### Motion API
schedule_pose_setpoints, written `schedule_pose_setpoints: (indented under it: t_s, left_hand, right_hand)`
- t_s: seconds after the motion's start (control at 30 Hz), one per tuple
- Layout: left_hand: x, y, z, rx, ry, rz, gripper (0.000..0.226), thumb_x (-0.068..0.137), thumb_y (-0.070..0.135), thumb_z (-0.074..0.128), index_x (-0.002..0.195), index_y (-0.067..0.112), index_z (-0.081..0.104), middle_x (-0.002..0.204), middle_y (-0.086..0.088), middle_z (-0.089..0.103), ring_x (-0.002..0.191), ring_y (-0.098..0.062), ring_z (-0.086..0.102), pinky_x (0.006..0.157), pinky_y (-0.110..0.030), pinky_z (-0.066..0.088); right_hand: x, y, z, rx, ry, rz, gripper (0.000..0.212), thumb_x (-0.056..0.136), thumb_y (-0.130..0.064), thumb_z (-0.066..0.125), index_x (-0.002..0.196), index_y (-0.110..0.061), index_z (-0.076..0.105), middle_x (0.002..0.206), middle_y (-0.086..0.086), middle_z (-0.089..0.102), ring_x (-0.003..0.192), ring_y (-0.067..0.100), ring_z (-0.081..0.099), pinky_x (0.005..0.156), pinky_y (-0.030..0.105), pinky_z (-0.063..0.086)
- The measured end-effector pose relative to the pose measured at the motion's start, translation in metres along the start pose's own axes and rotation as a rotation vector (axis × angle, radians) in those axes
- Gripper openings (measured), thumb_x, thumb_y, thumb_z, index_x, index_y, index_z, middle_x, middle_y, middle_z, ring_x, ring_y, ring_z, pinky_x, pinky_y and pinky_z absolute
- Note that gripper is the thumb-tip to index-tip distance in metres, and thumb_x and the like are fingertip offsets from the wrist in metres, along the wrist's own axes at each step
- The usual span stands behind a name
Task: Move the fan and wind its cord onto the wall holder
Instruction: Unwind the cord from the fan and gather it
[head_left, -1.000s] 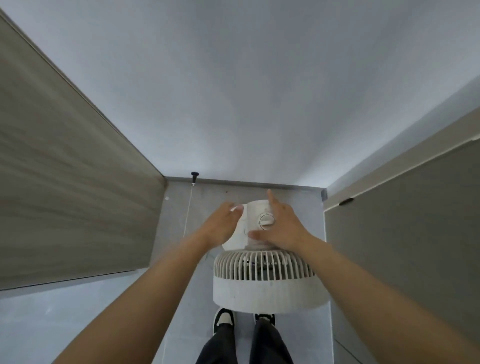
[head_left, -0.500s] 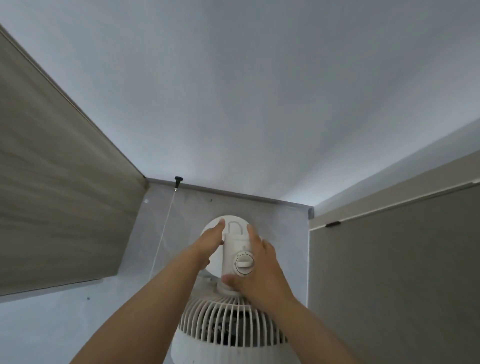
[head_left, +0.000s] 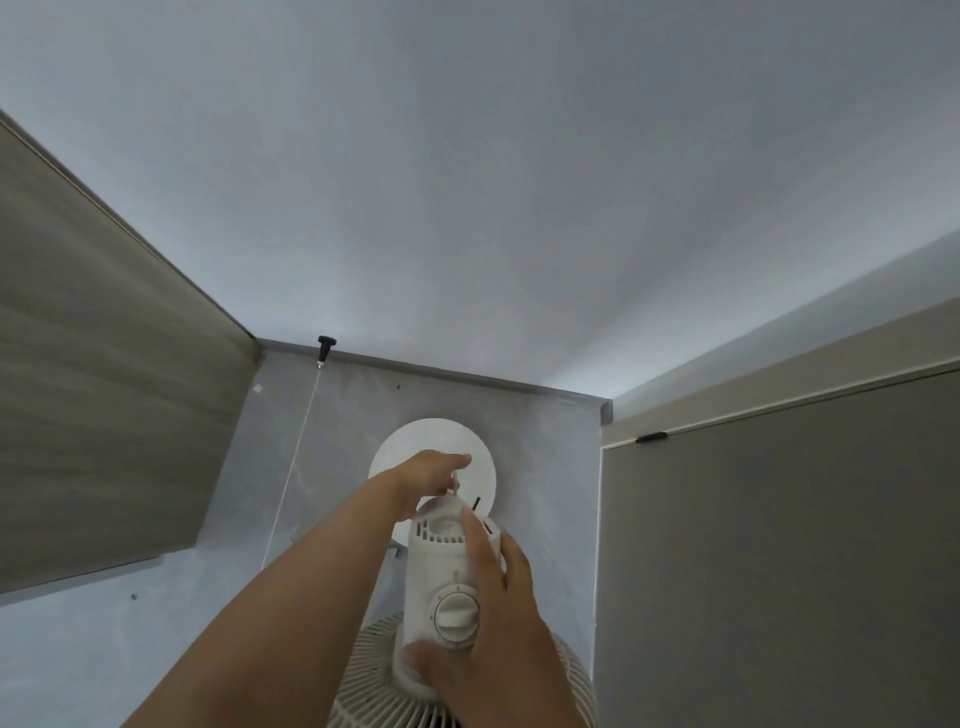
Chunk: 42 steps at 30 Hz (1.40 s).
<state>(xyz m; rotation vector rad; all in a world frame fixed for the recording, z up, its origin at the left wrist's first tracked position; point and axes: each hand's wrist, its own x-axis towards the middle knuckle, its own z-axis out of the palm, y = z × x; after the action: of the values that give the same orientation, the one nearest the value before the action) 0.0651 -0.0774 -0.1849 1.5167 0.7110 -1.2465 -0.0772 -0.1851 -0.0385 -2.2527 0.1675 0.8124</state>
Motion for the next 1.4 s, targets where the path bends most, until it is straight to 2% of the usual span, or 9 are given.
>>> schedule_pose_setpoints:
  t_s: [0.17, 0.3, 0.43, 0.63, 0.83, 0.93, 1.07, 1.27, 1.4]
  left_hand:
    - [0.003, -0.007, 0.000, -0.092, 0.056, 0.040, 0.037, 0.090, 0.039, 0.060, 0.118, 0.014, 0.059, 0.102, -0.001, 0.073, 0.093, -0.018, 0.060, 0.082, -0.038, 0.041]
    - [-0.009, -0.012, -0.005, -0.180, 0.136, 0.127, 0.025, 0.092, 0.029, 0.059, 0.104, 0.008, 0.064, 0.095, -0.004, 0.075, 0.087, -0.016, 0.066, 0.068, -0.030, 0.043]
    - [-0.021, -0.007, -0.006, -0.210, 0.174, 0.232, 0.020, 0.094, 0.027, 0.056, 0.089, 0.011, 0.068, 0.083, -0.003, 0.071, 0.088, -0.019, 0.065, 0.069, -0.029, 0.043]
    - [-0.049, 0.007, -0.012, -0.408, 0.231, 0.434, 0.022, 0.102, 0.026, 0.040, 0.098, 0.014, 0.057, 0.084, -0.007, 0.070, 0.093, -0.022, 0.066, 0.090, -0.038, 0.048]
    - [-0.095, 0.009, -0.017, -0.431, 0.269, 0.561, 0.033, 0.105, 0.027, 0.028, 0.106, 0.008, 0.054, 0.088, -0.009, 0.070, 0.096, -0.025, 0.065, 0.101, -0.043, 0.047]
    - [-0.115, 0.005, -0.014, -0.453, 0.310, 0.626, 0.027, 0.105, 0.028, 0.028, 0.107, 0.014, 0.051, 0.087, -0.010, 0.073, 0.101, -0.031, 0.067, 0.103, -0.045, 0.047]
    - [-0.153, 0.009, -0.017, -0.550, 0.311, 0.798, 0.023, 0.106, 0.029, 0.027, 0.115, 0.018, 0.046, 0.078, -0.005, 0.076, 0.087, -0.019, 0.072, 0.091, -0.033, 0.052]
    - [-0.215, 0.019, -0.016, -0.401, 0.206, 0.929, 0.030, 0.105, 0.022, 0.030, 0.092, 0.011, 0.055, 0.080, -0.004, 0.074, 0.085, -0.015, 0.072, 0.084, -0.026, 0.055]
    - [-0.229, 0.007, -0.004, -0.153, 0.202, 0.963, 0.032, 0.104, 0.020, 0.034, 0.086, 0.010, 0.058, 0.083, -0.003, 0.072, 0.088, -0.017, 0.068, 0.089, -0.031, 0.052]
  right_hand:
    - [-0.005, -0.002, 0.000, -0.016, -0.043, -0.034, 0.101, 0.071, -0.062, 0.064, 0.124, -0.060, -0.022, 0.159, -0.010, -0.011, 0.145, 0.010, 0.021, 0.108, 0.023, 0.034]
    - [-0.002, -0.003, 0.000, 0.035, -0.053, -0.034, 0.108, 0.071, -0.049, 0.070, 0.122, -0.068, -0.023, 0.159, -0.013, -0.013, 0.145, 0.014, 0.021, 0.109, 0.029, 0.036]
    - [0.004, -0.004, -0.001, 0.068, -0.034, -0.046, 0.109, 0.070, -0.047, 0.072, 0.131, -0.070, -0.017, 0.159, -0.013, -0.009, 0.145, 0.016, 0.023, 0.109, 0.033, 0.039]
    - [0.009, -0.009, -0.004, 0.103, 0.000, -0.044, 0.109, 0.071, -0.045, 0.075, 0.141, -0.058, -0.007, 0.158, -0.011, 0.001, 0.141, 0.017, 0.028, 0.107, 0.034, 0.041]
    - [0.017, -0.012, -0.010, 0.120, 0.035, -0.007, 0.114, 0.066, -0.046, 0.078, 0.144, -0.053, -0.005, 0.154, -0.003, 0.015, 0.133, 0.017, 0.040, 0.103, 0.032, 0.044]
    - [0.021, -0.015, -0.016, 0.129, 0.036, 0.002, 0.114, 0.067, -0.044, 0.078, 0.146, -0.050, -0.004, 0.154, 0.000, 0.018, 0.132, 0.019, 0.041, 0.103, 0.032, 0.043]
    - [0.029, -0.017, -0.021, 0.126, 0.038, 0.019, 0.114, 0.066, -0.042, 0.080, 0.148, -0.046, 0.000, 0.153, 0.001, 0.020, 0.133, 0.020, 0.040, 0.099, 0.028, 0.039]
    - [0.038, -0.023, -0.031, 0.134, 0.042, 0.064, 0.115, 0.064, -0.038, 0.083, 0.151, -0.037, 0.007, 0.155, 0.005, 0.021, 0.136, 0.020, 0.036, 0.099, 0.024, 0.033]
    - [0.043, -0.031, -0.040, 0.103, 0.037, 0.045, 0.103, 0.060, -0.047, 0.074, 0.149, -0.032, 0.023, 0.148, 0.003, 0.041, 0.134, 0.021, 0.043, 0.108, 0.036, 0.040]
